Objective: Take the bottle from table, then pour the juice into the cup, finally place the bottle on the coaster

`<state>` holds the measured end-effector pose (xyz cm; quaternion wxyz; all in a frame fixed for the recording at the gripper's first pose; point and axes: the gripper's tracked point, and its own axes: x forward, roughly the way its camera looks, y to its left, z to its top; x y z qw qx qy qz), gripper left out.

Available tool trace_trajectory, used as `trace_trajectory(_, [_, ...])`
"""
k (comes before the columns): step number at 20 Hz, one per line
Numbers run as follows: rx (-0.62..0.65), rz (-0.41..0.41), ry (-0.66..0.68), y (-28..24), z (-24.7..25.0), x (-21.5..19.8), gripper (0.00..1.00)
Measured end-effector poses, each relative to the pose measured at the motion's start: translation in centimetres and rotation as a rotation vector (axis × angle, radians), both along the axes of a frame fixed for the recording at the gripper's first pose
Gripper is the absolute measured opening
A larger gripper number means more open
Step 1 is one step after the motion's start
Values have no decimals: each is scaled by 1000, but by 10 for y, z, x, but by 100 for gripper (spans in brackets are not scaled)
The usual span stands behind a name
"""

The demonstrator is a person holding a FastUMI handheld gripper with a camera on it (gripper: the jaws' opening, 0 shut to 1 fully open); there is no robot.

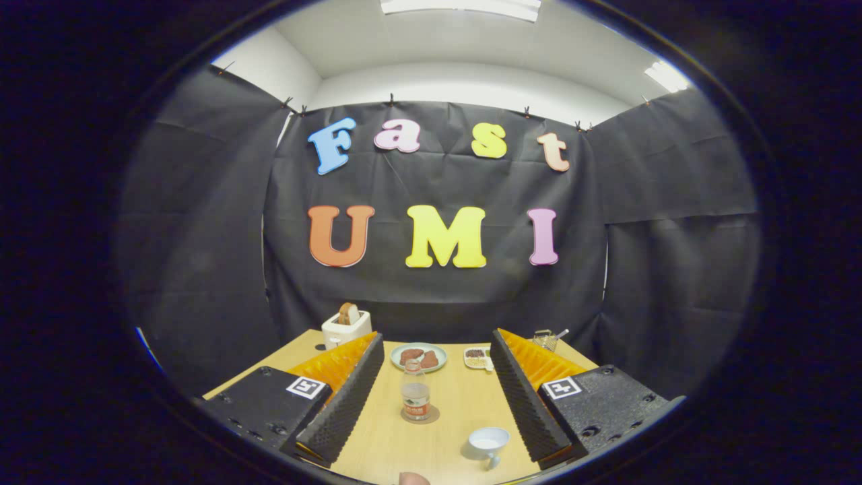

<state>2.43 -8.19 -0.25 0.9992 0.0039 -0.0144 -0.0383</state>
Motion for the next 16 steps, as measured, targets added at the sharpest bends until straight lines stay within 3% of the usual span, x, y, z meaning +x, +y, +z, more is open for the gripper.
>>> trace_trajectory(5, [32,6,5,5,15,-28,100])
trace_trajectory(9, [-14,-12,-14,8,25,-50,100])
trace_trajectory(16, [-11,-6,-19,23,11,-86,100])
